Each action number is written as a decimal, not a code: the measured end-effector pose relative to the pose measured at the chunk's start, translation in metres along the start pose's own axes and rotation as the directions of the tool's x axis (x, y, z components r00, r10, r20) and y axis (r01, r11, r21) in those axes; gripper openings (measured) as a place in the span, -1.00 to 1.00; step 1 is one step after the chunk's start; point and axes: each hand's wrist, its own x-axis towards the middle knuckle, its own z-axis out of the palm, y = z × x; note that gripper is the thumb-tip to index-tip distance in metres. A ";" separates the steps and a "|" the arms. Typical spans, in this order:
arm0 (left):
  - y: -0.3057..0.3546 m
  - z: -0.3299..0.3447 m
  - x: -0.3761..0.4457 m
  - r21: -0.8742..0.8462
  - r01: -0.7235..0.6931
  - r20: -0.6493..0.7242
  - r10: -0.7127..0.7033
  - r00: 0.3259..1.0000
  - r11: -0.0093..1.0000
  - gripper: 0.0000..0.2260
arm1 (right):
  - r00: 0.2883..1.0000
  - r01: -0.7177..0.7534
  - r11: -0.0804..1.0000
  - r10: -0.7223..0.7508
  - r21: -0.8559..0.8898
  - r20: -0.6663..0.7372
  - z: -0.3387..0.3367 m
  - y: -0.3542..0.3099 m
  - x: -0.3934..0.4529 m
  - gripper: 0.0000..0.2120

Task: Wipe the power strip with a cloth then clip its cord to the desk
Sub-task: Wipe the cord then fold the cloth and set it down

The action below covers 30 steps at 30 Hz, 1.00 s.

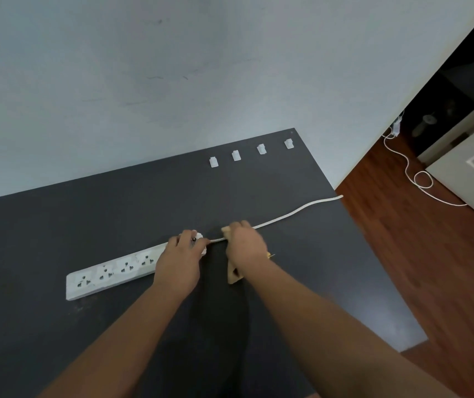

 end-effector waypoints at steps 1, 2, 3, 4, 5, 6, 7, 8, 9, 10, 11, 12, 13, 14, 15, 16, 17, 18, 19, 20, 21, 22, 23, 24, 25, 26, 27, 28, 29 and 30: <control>0.001 -0.001 -0.001 -0.026 0.006 -0.009 -0.006 1.000 1.000 -0.61 | 0.999 0.024 1.000 -0.024 -0.006 0.027 0.002 -0.006 0.000 -0.69; 0.001 -0.002 -0.001 -0.075 0.029 -0.012 -0.030 0.999 0.997 -0.63 | 0.998 0.035 0.999 -0.035 0.002 0.052 0.004 -0.010 0.001 -0.69; 0.002 -0.004 -0.001 -0.133 0.065 -0.009 -0.067 0.998 0.989 -0.66 | 0.997 0.036 0.999 -0.037 0.024 0.071 0.004 -0.012 0.002 -0.72; 0.001 -0.007 -0.001 -0.187 0.106 0.004 -0.108 0.994 0.977 -0.68 | 0.996 0.032 0.998 -0.038 0.062 0.086 0.004 -0.014 0.004 -0.77; 0.000 -0.009 -0.001 -0.226 0.139 0.019 -0.138 0.990 0.964 -0.68 | 0.994 0.033 0.992 -0.045 0.120 0.101 0.003 -0.014 0.004 -0.83; -0.002 -0.012 0.000 -0.254 0.157 0.032 -0.154 0.988 0.954 -0.68 | 0.991 0.042 0.979 -0.067 0.200 0.118 0.003 -0.014 0.002 -0.86; -0.003 -0.014 0.000 -0.276 0.164 0.045 -0.158 0.986 0.947 -0.68 | 0.986 0.058 0.954 -0.102 0.296 0.136 0.002 -0.014 -0.001 -0.86; -0.003 -0.017 0.000 -0.291 0.166 0.056 -0.157 0.986 0.942 -0.69 | 0.979 0.060 0.911 -0.133 0.408 0.153 0.000 -0.012 -0.005 -0.86; -0.004 -0.019 -0.001 -0.291 0.167 0.068 -0.153 0.986 0.942 -0.69 | 0.976 0.035 0.843 -0.146 0.537 0.165 -0.004 -0.010 -0.011 -0.87; -0.003 -0.021 -0.002 -0.282 0.165 0.068 -0.152 0.986 0.945 -0.69 | 0.978 -0.017 0.744 -0.126 0.668 0.165 -0.009 -0.006 -0.017 -0.89; -0.003 -0.022 -0.003 -0.276 0.168 0.057 -0.159 0.986 0.946 -0.68 | 0.985 -0.075 0.616 -0.079 0.784 0.156 -0.014 -0.001 -0.022 -0.91; -0.003 -0.023 -0.005 -0.290 0.172 0.026 -0.172 0.985 0.942 -0.68 | 0.987 -0.128 0.468 -0.024 0.875 0.157 -0.019 0.005 -0.026 -0.91; -0.001 -0.025 -0.007 -0.325 0.179 -0.009 -0.192 0.981 0.929 -0.71 | 0.984 -0.173 0.309 0.014 0.935 0.177 -0.024 0.010 -0.029 -0.92; 0.002 -0.028 -0.010 -0.386 0.188 -0.031 -0.216 0.976 0.903 -0.76 | 0.978 -0.209 0.158 0.030 0.965 0.206 -0.027 0.015 -0.033 -0.92; 0.007 -0.034 -0.014 -0.476 0.209 -0.019 -0.247 0.969 0.854 -0.82 | 0.971 -0.238 0.032 0.025 0.971 0.238 -0.029 0.019 -0.038 -0.92; 0.013 -0.041 -0.019 -0.587 0.236 0.029 -0.271 0.962 0.774 -0.87 | 0.965 -0.261 -0.058 0.009 0.964 0.262 -0.031 0.022 -0.044 -0.88; 0.021 -0.049 -0.025 -0.692 0.265 0.099 -0.274 0.956 0.672 -0.87 | 0.961 -0.275 -0.126 -0.011 0.953 0.275 -0.032 0.024 -0.049 -0.81; 0.031 -0.058 -0.032 -0.774 0.283 0.166 -0.250 0.954 0.566 -0.86 | 0.957 -0.288 -0.171 -0.033 0.942 0.287 -0.033 0.025 -0.053 -0.72; 0.041 -0.065 -0.041 -0.835 0.290 0.218 -0.202 0.955 0.468 -0.85 | 0.950 -0.311 -0.206 -0.059 0.928 0.306 -0.034 0.025 -0.058 -0.63; 0.050 -0.071 -0.049 -0.876 0.287 0.252 -0.139 0.958 0.389 -0.82 | 0.938 -0.345 -0.230 -0.101 0.910 0.331 -0.037 0.024 -0.063 -0.53; 0.057 -0.073 -0.057 -0.897 0.280 0.270 -0.079 0.960 0.342 -0.74 | 0.919 -0.391 -0.243 -0.149 0.888 0.364 -0.041 0.022 -0.069 -0.48; 0.061 -0.073 -0.064 -0.904 0.277 0.279 -0.040 0.959 0.325 -0.63 | 0.899 -0.432 -0.235 -0.196 0.871 0.393 -0.046 0.020 -0.074 -0.46; 0.064 -0.071 -0.068 -0.904 0.278 0.284 -0.032 0.958 0.326 -0.53 | 0.881 -0.459 -0.220 -0.237 0.861 0.409 -0.050 0.018 -0.079 -0.44; 0.066 -0.069 -0.072 -0.901 0.281 0.281 -0.049 0.958 0.331 -0.46 | 0.871 -0.469 -0.200 -0.265 0.860 0.413 -0.052 0.016 -0.082 -0.43; 0.067 -0.068 -0.075 -0.902 0.283 0.272 -0.081 0.959 0.326 -0.42 | 0.865 -0.474 -0.194 -0.285 0.859 0.413 -0.055 0.015 -0.086 -0.43; 0.067 -0.068 -0.076 -0.909 0.281 0.257 -0.119 0.959 0.308 -0.43 | 0.863 -0.472 -0.193 -0.303 0.860 0.405 -0.057 0.013 -0.091 -0.45; 0.067 -0.069 -0.078 -0.918 0.275 0.238 -0.156 0.959 0.285 -0.47 | 0.862 -0.464 -0.195 -0.324 0.864 0.390 -0.059 0.011 -0.094 -0.49; 0.067 -0.072 -0.079 -0.930 0.262 0.217 -0.187 0.958 0.260 -0.54 | 0.865 -0.443 -0.183 -0.343 0.878 0.366 -0.061 0.009 -0.099 -0.53; 0.067 -0.076 -0.081 -0.939 0.251 0.201 -0.219 0.955 0.233 -0.62 | 0.875 -0.409 -0.164 -0.349 0.898 0.335 -0.061 0.007 -0.102 -0.56; 0.067 -0.081 -0.084 -0.947 0.247 0.192 -0.254 0.948 0.204 -0.70 | 0.883 -0.381 -0.167 -0.358 0.909 0.304 -0.062 0.006 -0.104 -0.56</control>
